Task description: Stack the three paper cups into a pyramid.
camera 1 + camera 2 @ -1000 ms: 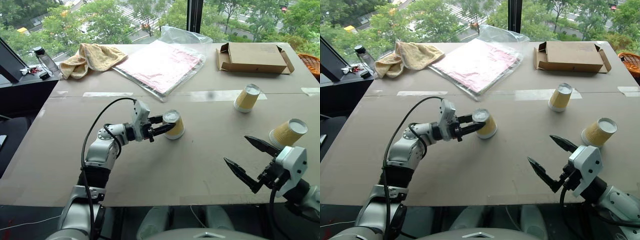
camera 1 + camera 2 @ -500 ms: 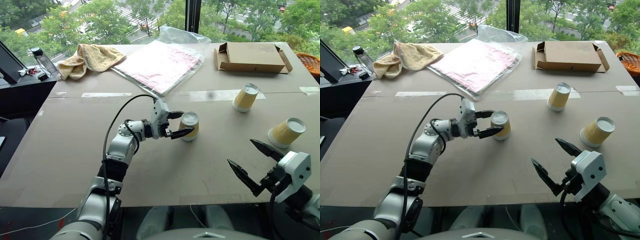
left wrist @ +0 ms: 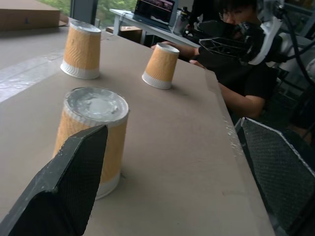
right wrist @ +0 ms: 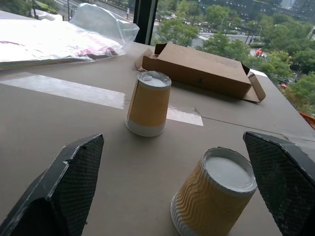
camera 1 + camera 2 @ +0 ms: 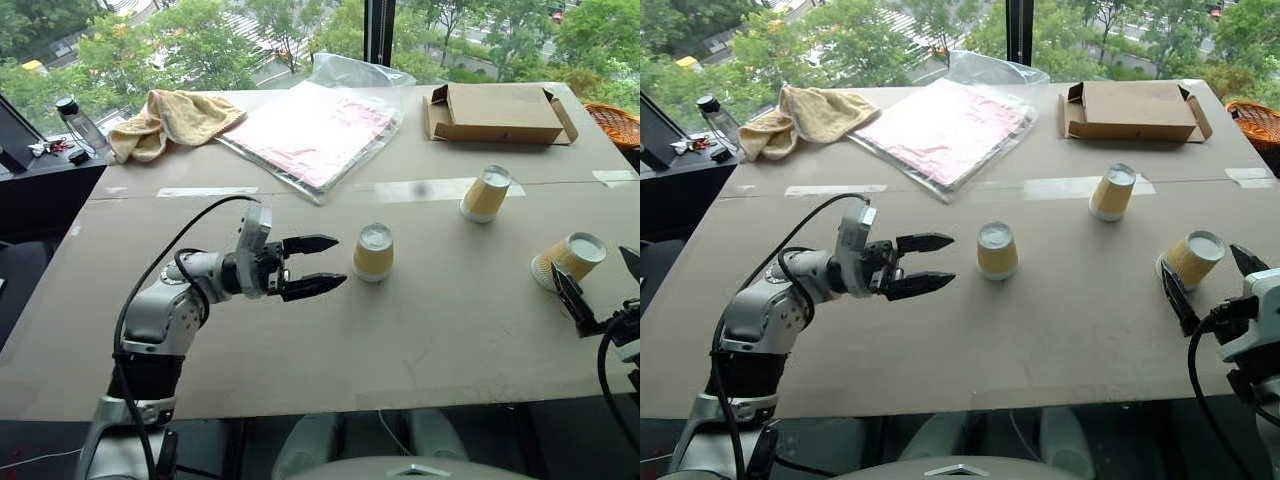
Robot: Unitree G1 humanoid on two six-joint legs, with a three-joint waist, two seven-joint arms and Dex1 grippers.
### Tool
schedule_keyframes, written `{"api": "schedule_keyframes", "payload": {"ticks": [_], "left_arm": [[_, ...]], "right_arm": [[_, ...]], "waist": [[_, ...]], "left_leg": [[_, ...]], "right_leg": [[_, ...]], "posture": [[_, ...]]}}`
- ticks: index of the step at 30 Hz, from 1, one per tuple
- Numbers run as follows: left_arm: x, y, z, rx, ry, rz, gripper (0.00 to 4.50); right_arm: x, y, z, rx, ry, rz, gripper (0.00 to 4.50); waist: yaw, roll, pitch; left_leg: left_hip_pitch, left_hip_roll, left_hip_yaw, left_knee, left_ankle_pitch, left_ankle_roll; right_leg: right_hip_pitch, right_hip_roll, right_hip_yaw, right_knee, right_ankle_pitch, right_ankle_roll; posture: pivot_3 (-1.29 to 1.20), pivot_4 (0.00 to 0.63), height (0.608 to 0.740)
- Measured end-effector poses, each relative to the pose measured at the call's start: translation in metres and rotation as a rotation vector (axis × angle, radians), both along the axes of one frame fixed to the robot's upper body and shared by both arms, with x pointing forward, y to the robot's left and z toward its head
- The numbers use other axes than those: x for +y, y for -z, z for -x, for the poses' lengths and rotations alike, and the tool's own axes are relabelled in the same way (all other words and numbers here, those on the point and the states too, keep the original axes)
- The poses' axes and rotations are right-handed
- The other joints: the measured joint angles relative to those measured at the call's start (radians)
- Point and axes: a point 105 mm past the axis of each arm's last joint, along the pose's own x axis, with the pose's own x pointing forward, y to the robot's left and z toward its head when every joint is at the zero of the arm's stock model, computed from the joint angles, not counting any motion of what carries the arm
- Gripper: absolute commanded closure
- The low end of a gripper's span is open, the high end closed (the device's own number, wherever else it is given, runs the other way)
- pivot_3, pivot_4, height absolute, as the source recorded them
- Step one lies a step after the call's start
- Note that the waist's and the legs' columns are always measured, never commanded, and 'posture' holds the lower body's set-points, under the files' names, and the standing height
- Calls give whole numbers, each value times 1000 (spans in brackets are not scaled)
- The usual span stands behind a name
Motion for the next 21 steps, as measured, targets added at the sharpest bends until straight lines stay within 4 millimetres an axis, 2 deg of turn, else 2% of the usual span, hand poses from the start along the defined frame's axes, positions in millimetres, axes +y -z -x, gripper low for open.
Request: {"api": "schedule_keyframes", "payload": {"ticks": [4,10,14,17,20,21], "left_arm": [[-8,-17,20,-7,117,7,41],[-16,-19,31,-40,148,0,41],[-19,-15,32,-38,127,11,41],[-21,-15,31,-51,100,15,41],[-25,-17,31,-75,86,25,0],[-25,-17,31,-74,79,26,0]], "right_arm": [[-10,2,-19,29,37,-34,0],[-26,21,-46,102,136,-120,0],[-40,30,-52,137,220,-133,0],[-42,34,-53,153,237,-143,0],[-42,41,-54,184,231,-170,804],[-42,43,-54,195,228,-178,1312]], "waist": [[3,2,-1],[1,2,-1],[3,2,-1],[3,2,-1],[2,2,-1],[2,2,-1]], "left_leg": [[1,0,0,0,0,0],[0,0,1,0,0,0],[0,0,1,-1,0,0],[0,0,2,-1,0,0],[0,0,2,-1,0,0],[0,0,2,-1,0,0]], "right_leg": [[1,0,0,1,0,0],[0,0,1,0,0,0],[-1,0,1,0,0,0],[-1,0,1,0,0,0],[-1,0,2,0,0,0],[-1,0,2,0,0,0]], "posture": [[0,150,740],[0,150,740],[0,150,740],[0,150,740],[0,150,740],[0,150,740]]}}
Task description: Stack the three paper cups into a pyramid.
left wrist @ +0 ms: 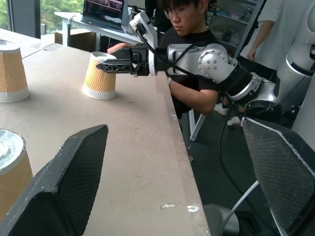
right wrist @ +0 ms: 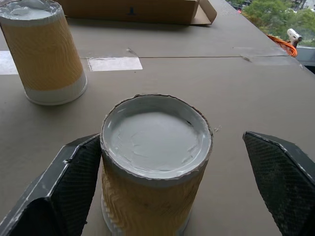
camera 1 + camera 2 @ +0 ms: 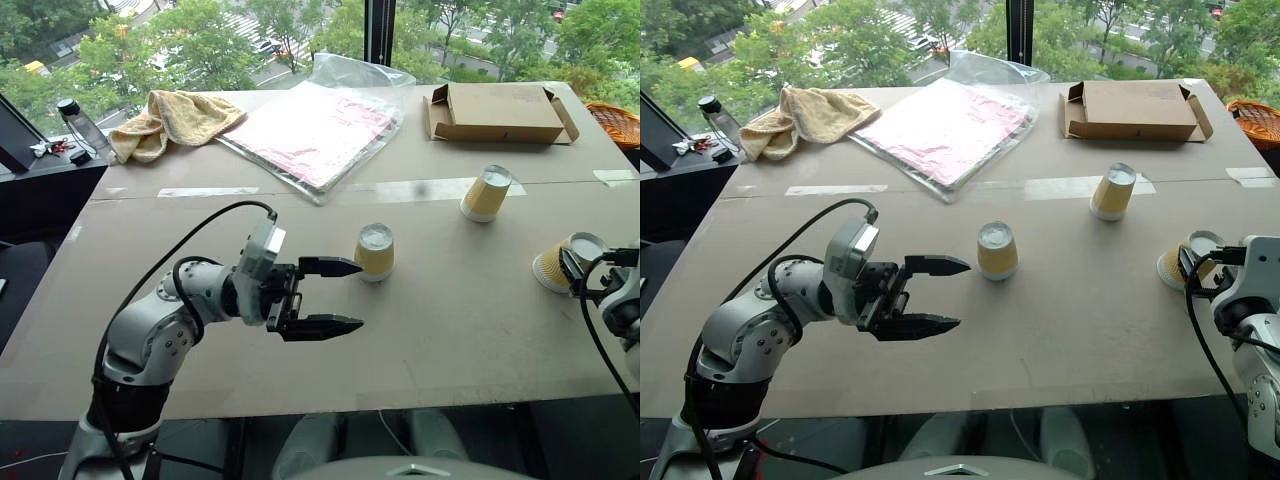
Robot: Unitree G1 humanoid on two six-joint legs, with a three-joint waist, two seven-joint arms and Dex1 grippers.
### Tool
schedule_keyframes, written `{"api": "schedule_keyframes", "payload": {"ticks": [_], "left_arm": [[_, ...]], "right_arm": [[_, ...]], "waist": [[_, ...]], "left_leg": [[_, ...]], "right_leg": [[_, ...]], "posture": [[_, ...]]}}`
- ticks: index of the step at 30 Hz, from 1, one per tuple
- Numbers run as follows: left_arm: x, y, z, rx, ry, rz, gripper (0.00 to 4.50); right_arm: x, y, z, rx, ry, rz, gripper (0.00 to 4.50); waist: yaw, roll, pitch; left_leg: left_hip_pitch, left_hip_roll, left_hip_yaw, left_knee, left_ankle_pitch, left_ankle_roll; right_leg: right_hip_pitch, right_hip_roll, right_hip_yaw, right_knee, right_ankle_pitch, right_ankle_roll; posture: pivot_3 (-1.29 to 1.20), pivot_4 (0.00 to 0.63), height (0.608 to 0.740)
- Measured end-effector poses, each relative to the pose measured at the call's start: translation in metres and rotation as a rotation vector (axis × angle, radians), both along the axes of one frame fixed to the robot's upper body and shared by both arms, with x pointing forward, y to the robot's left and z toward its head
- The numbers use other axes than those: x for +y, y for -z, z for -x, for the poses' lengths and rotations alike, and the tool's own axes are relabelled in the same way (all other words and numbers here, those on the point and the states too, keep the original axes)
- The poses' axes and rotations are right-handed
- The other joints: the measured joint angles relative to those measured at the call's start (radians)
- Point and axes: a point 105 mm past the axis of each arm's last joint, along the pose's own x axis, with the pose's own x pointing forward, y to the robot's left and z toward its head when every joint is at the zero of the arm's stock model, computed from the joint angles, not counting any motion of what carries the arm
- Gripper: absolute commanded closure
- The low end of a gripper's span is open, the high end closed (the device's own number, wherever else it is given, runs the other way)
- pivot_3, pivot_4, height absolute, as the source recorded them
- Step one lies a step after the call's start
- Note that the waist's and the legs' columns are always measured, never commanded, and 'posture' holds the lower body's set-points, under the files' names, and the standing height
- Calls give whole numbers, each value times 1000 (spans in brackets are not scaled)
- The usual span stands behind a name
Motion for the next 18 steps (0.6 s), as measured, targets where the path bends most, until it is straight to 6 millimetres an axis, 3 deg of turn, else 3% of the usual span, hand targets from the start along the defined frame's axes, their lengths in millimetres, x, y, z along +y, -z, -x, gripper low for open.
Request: {"api": "schedule_keyframes", "payload": {"ticks": [2,3,10,12,14,17,18], "left_arm": [[0,2,0,-2,-9,-6,0],[-1,2,0,-7,-9,-4,0],[-2,1,-10,-52,-96,16,0],[4,0,-19,-71,-180,41,0],[17,3,-31,-72,-283,50,0],[38,11,-37,-61,-344,42,0],[41,13,-38,-57,-346,32,0]], "right_arm": [[1,0,-2,-1,-9,-16,2284],[1,1,-3,0,-11,-19,2406],[15,-4,-2,-31,-130,-47,2408],[38,-15,2,-69,-266,-54,2408],[77,-25,7,-88,-480,-10,2408],[125,-28,9,-94,-718,6,2408],[133,-28,9,-91,-753,9,2408]], "waist": [[0,0,0],[0,0,0],[-1,0,0],[-3,1,0],[-6,1,0],[-4,0,0],[-3,0,1]], "left_leg": [[0,0,0,0,0,0],[0,0,0,0,0,0],[0,0,0,0,0,0],[0,1,0,0,0,0],[0,1,0,0,0,0],[0,1,0,0,0,0],[0,1,0,0,0,0]], "right_leg": [[0,0,0,0,0,0],[0,0,0,0,0,0],[0,0,0,0,0,0],[0,1,0,0,0,0],[0,2,1,0,0,0],[0,2,0,0,0,0],[0,2,0,0,0,0]], "posture": [[0,150,740],[0,150,740],[0,150,740],[0,150,740],[0,150,740],[0,150,740],[0,150,740]]}}
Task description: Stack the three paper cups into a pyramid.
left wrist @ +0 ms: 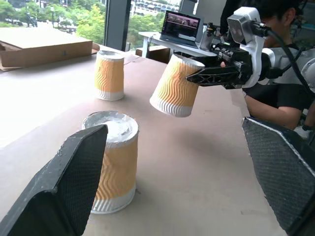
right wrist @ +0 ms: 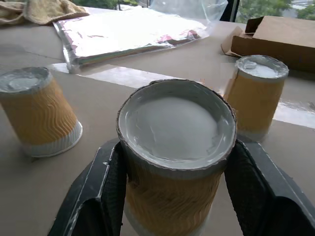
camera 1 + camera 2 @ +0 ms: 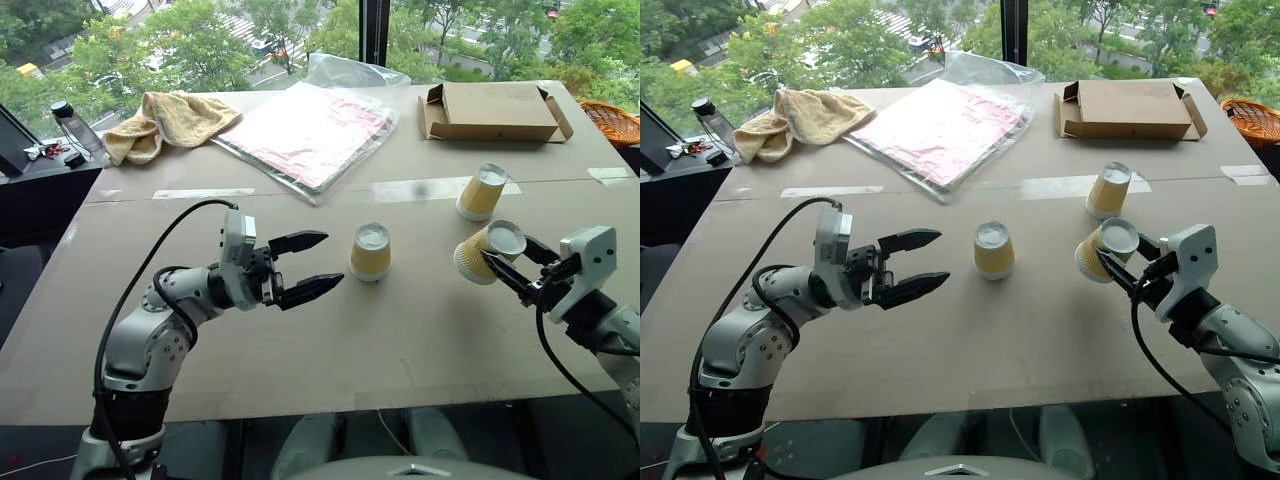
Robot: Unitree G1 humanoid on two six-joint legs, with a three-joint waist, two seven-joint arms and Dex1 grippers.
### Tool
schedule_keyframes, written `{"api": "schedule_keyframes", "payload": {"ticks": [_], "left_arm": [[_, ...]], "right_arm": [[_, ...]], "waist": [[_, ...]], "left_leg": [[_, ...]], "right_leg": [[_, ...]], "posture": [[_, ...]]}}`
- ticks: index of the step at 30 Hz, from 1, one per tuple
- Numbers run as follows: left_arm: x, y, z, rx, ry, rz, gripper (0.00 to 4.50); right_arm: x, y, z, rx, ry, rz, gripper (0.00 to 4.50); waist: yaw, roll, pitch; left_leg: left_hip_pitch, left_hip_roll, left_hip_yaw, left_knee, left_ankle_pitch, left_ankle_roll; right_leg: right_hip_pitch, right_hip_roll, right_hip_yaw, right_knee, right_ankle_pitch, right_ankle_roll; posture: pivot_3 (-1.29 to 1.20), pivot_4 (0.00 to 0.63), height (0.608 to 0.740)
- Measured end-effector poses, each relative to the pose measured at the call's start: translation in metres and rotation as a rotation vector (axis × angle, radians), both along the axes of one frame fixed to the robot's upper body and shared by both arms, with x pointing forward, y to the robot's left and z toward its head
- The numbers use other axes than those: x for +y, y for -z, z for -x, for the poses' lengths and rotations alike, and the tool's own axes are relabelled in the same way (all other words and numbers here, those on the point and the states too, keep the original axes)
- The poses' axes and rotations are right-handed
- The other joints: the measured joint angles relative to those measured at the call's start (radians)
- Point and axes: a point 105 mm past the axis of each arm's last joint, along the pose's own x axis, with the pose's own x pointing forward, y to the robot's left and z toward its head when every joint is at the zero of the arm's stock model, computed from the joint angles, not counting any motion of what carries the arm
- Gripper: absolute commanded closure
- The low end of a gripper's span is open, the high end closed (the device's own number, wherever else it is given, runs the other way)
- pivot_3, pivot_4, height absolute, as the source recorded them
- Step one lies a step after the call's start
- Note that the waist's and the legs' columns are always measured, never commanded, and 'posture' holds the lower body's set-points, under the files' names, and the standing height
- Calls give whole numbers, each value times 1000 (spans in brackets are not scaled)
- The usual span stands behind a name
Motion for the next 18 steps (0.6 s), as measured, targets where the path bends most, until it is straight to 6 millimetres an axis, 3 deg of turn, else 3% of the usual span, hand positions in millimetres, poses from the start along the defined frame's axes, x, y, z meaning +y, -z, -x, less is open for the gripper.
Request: {"api": "schedule_keyframes", "payload": {"ticks": [4,11,18], "left_arm": [[26,3,1,0,-35,-52,0],[49,16,17,57,-70,-88,0],[50,14,33,62,-44,-66,0]], "right_arm": [[35,1,-9,-19,-164,52,2408],[39,16,-29,23,-232,113,2408],[37,23,-35,44,-256,137,2408]], "waist": [[1,0,0],[4,-1,1],[1,-1,1]], "left_leg": [[-1,0,0,0,0,0],[-4,-1,-2,-2,0,0],[-3,0,-1,-2,0,0]], "right_leg": [[0,-1,-1,-2,0,0],[-3,-2,-2,-3,0,0],[-3,-1,-1,-3,0,0]], "posture": [[0,150,740],[0,150,740],[0,150,740]]}}
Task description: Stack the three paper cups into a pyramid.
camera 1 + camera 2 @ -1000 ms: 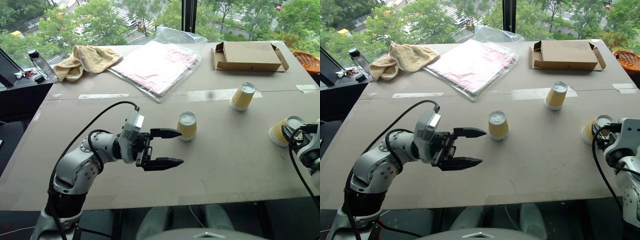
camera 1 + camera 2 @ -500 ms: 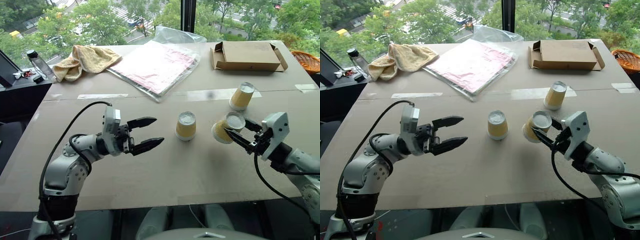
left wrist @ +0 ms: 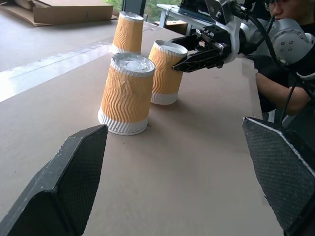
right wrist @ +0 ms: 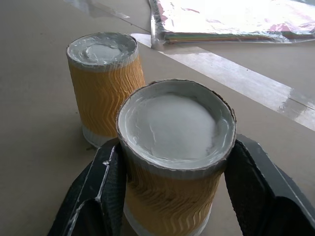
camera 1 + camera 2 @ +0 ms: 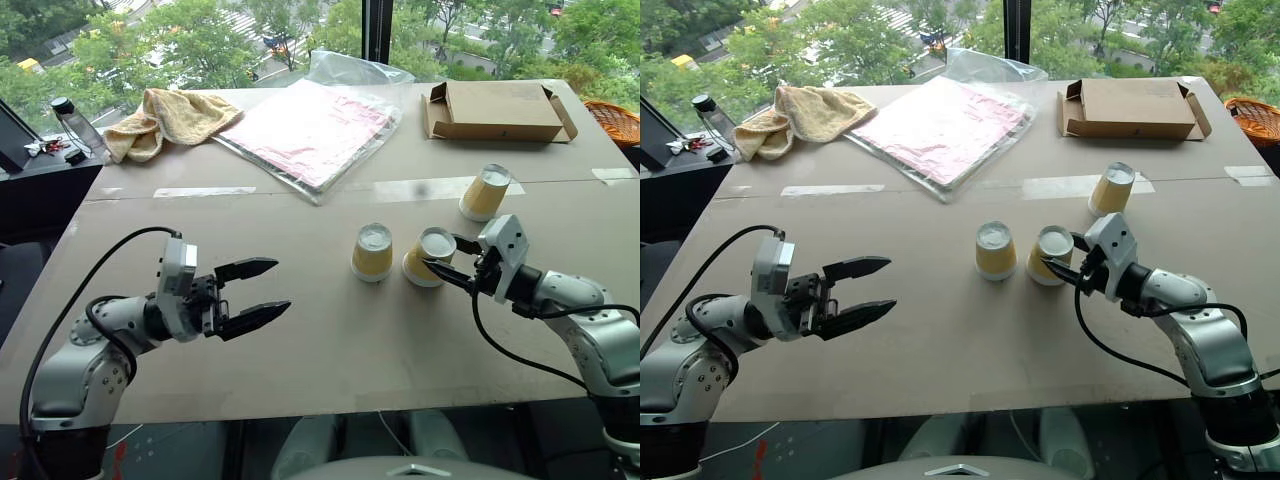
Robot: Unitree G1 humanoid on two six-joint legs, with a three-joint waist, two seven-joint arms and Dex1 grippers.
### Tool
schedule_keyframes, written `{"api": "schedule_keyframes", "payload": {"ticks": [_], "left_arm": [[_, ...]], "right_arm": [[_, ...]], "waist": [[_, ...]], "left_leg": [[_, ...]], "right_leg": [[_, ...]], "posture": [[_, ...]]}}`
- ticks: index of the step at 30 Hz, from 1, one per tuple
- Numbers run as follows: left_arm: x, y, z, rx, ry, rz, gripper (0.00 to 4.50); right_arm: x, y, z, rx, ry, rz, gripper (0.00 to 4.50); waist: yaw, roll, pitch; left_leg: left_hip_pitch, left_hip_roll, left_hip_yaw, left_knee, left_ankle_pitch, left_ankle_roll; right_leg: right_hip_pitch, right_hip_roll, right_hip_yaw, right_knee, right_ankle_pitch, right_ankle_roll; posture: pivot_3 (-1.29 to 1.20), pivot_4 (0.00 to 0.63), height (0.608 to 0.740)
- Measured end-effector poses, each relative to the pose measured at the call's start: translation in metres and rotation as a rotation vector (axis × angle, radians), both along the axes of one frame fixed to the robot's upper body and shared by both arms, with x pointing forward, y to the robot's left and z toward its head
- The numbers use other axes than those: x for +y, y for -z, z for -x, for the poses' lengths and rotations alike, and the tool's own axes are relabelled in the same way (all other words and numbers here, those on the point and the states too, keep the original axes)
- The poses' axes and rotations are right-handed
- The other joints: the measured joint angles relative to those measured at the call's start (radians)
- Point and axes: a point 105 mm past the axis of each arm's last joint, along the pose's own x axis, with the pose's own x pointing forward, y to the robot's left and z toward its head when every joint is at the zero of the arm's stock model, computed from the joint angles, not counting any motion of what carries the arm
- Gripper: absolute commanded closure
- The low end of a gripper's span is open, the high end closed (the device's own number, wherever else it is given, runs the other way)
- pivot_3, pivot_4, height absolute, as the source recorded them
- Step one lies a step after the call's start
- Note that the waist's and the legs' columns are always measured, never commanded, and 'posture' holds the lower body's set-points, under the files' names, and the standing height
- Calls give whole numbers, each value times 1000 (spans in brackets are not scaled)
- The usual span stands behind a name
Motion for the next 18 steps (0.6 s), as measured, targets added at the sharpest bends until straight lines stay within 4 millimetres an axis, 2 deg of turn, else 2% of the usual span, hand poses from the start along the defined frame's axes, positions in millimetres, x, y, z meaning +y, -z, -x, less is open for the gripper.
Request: {"api": "schedule_keyframes", "payload": {"ticks": [18], "left_arm": [[2,-2,6,-10,4,5,0]], "right_arm": [[13,3,-8,0,-26,8,2408]], "waist": [[0,0,0]], "left_leg": [[0,0,0,0,0,0]], "right_leg": [[0,0,0,0,0,0]], "posture": [[0,150,740]]}}
